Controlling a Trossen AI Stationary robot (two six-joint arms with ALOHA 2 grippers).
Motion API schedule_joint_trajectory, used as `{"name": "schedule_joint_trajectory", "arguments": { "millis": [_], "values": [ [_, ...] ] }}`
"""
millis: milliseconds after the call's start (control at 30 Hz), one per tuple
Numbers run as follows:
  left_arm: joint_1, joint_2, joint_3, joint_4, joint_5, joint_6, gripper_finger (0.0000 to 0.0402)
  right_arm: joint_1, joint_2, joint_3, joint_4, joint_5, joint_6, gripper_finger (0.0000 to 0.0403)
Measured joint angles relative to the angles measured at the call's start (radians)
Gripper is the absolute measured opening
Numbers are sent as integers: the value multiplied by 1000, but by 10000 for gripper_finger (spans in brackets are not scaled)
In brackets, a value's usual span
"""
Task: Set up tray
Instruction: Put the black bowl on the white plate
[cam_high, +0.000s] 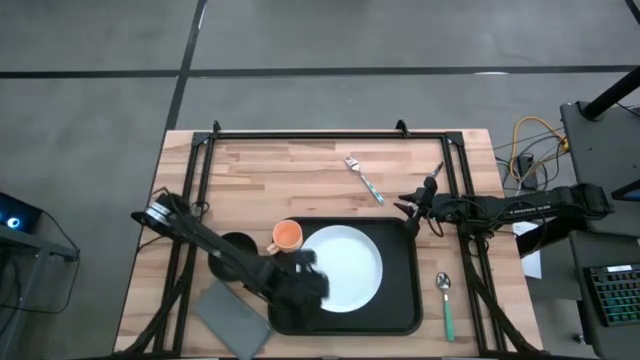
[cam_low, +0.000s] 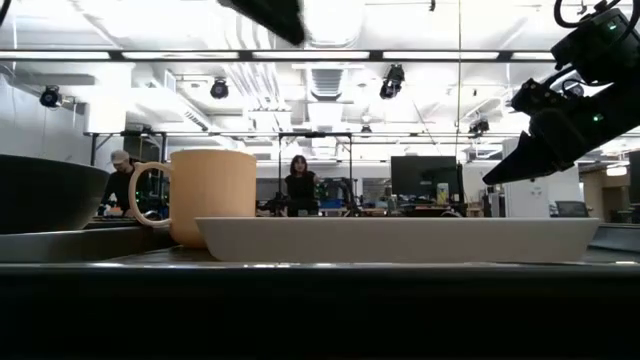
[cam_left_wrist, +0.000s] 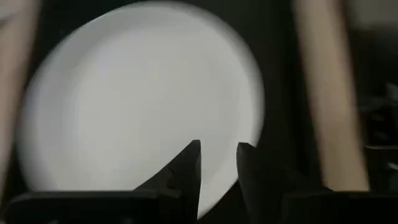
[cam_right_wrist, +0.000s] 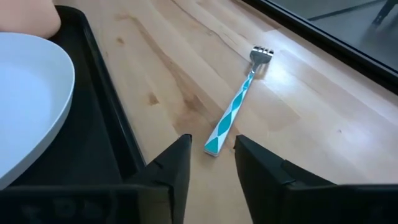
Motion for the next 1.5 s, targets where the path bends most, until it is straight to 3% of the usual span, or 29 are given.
{"name": "schedule_joint_trajectory", "arguments": {
  "millis": [200, 300, 467, 567, 667, 1033, 1333, 1500],
  "values": [
    [-68, -89, 9, -370, -61, -510, 84, 0, 0, 0, -3, 4, -14, 147],
    [-117, -132, -22, -419, -43, -722, 84, 0, 0, 0, -5, 4, -25, 155],
    [-208, -165, -63, -451, -32, -926, 84, 0, 0, 0, -5, 4, -18, 164],
    [-239, -166, -106, -549, 46, -1076, 84, 0, 0, 0, -4, -3, -18, 164],
    [-245, -167, -160, -547, 95, -1101, 84, 0, 0, 0, -4, -4, -19, 164],
    [-247, -169, -265, -442, 98, -1066, 86, 0, 0, 0, -33, -57, -66, 164],
    [-243, -169, -330, -437, 98, -1152, 157, 0, 0, 0, -34, -57, -100, 164],
    [-243, -169, -357, -434, 74, -1186, 173, 0, 0, 0, -34, -56, -124, 164]
  ]
}}
